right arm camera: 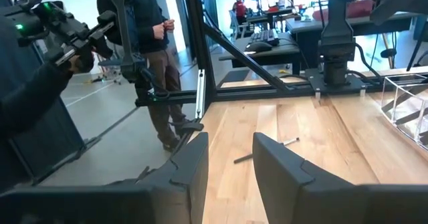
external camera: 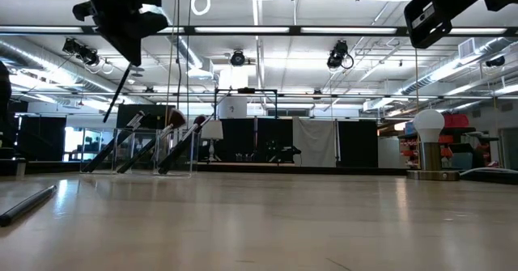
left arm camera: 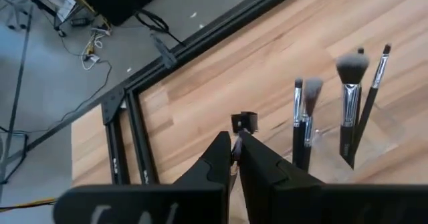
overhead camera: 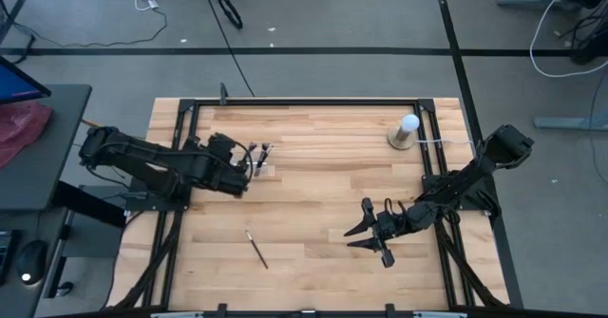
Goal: Pick & Place Makeup Brushes
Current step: Put the black eyeshadow brush into the transparent organizer
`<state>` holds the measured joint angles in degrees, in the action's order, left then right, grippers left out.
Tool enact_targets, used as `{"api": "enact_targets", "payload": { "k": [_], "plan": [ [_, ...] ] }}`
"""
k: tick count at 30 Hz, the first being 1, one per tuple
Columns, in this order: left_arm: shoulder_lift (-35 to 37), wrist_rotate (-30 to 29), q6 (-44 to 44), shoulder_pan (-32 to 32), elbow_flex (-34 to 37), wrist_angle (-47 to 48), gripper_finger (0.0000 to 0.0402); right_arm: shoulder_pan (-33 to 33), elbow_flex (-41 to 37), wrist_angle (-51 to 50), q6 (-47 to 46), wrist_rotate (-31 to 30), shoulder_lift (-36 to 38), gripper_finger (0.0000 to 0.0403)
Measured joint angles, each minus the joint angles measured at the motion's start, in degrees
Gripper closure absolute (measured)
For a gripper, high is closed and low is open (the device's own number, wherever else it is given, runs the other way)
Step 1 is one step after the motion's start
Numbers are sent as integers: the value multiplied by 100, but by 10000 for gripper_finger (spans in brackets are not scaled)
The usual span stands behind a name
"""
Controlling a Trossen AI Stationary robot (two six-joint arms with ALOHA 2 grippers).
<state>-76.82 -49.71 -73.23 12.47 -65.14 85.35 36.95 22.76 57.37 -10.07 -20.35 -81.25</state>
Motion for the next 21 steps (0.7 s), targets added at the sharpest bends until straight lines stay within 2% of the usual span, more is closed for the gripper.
{"api": "enact_targets", "payload": {
  "k": [12, 18, 21],
  "plan": [
    [0, 480, -11, -146, 1135, -1268, 381, 0, 0, -3, -42, 4, 0, 285],
    [0, 883, -304, -522, 1342, -1354, 379, 1, 0, 0, -150, 4, 0, 285],
    [0, 952, -233, -768, 1407, -1330, 362, 2, 0, 0, -151, 5, 0, 285]
  ]
}}
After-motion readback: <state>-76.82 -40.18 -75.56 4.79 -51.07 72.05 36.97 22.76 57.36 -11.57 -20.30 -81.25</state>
